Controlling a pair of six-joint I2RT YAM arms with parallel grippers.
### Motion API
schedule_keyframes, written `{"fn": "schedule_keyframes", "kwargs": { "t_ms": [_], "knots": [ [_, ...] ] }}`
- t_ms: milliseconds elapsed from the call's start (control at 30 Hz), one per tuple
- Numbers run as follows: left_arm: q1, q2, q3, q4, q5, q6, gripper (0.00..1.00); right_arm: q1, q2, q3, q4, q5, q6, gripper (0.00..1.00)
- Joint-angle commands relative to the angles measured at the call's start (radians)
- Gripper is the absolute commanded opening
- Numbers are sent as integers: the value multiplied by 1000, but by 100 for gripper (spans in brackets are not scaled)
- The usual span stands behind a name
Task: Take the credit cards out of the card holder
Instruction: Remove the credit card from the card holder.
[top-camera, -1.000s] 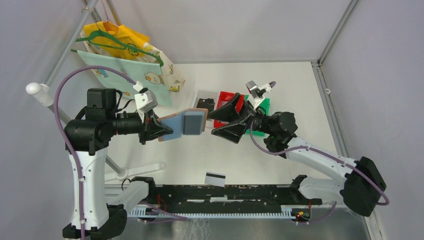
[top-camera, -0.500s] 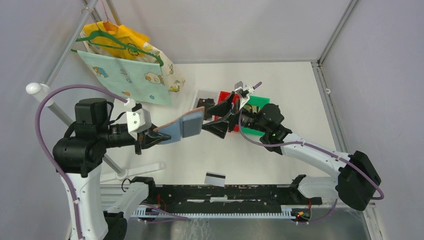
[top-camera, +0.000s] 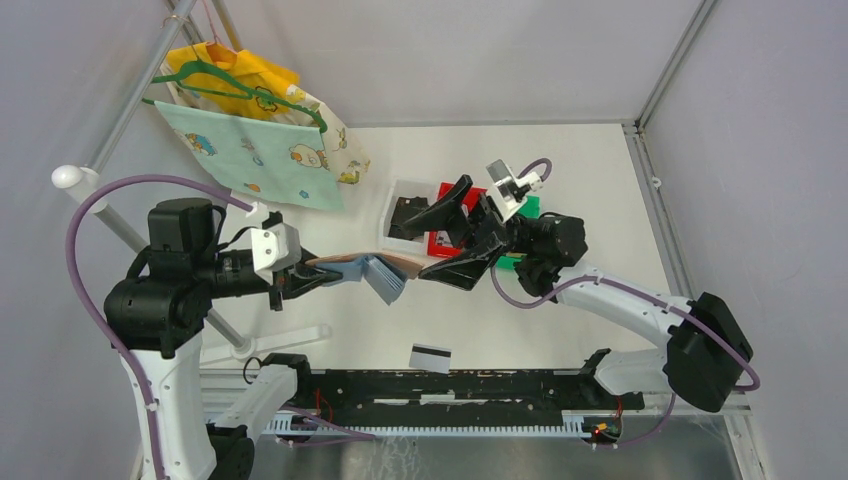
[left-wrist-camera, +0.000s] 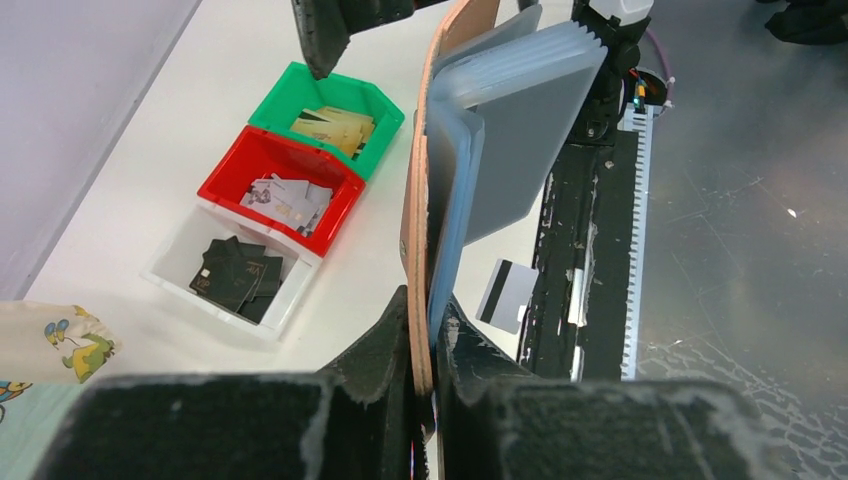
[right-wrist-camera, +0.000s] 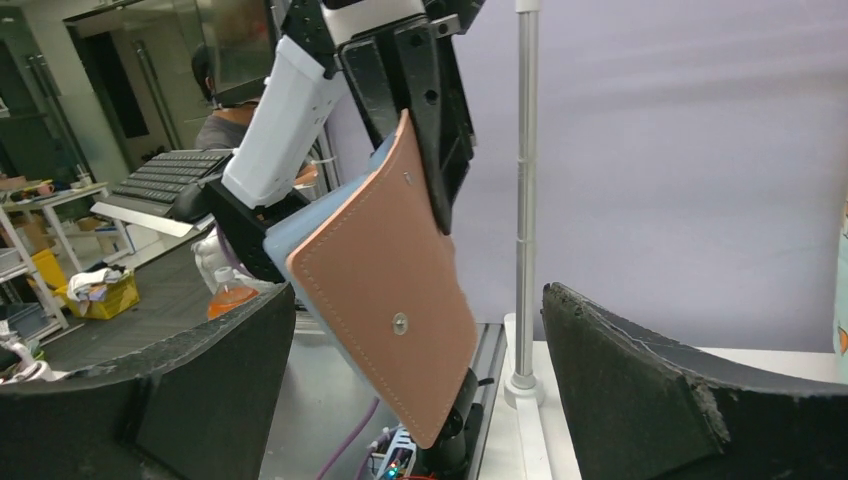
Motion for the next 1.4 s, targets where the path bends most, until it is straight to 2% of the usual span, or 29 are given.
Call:
{"fn": "schedule_keyframes", "kwargs": {
  "t_ms": [0, 67, 267, 433, 633, 733, 900, 1100, 1367],
  "knots": [
    [-2, 5, 5, 113, 64, -72, 2, 4, -43, -10, 118, -67, 62, 98],
    [-2, -4, -10, 184, 71, -164, 2, 9, -74, -43, 78, -46, 17, 98],
    [-2, -36, -92, 378, 99, -420, 2, 59, -137, -21, -195, 71, -199, 98],
    [-1, -41, -114, 442, 106, -520, 2, 120, -131, 30, -329, 130, -306, 98],
    [-1, -29, -108, 444, 92, -555, 2, 176, -142, 47, -418, 235, -406, 98],
    [-2, -30, -111, 446, 82, -570, 2, 189, -143, 60, -447, 285, -440, 93],
    [-1, -41, -126, 448, 78, -575, 2, 190, -148, 76, -459, 263, -449, 83],
    [-2, -40, -133, 447, 76, -568, 2, 190, -204, 89, -549, 210, -527, 77],
    [-2, -36, -134, 447, 76, -569, 2, 190, -220, 109, -611, 187, -543, 67]
  ]
}}
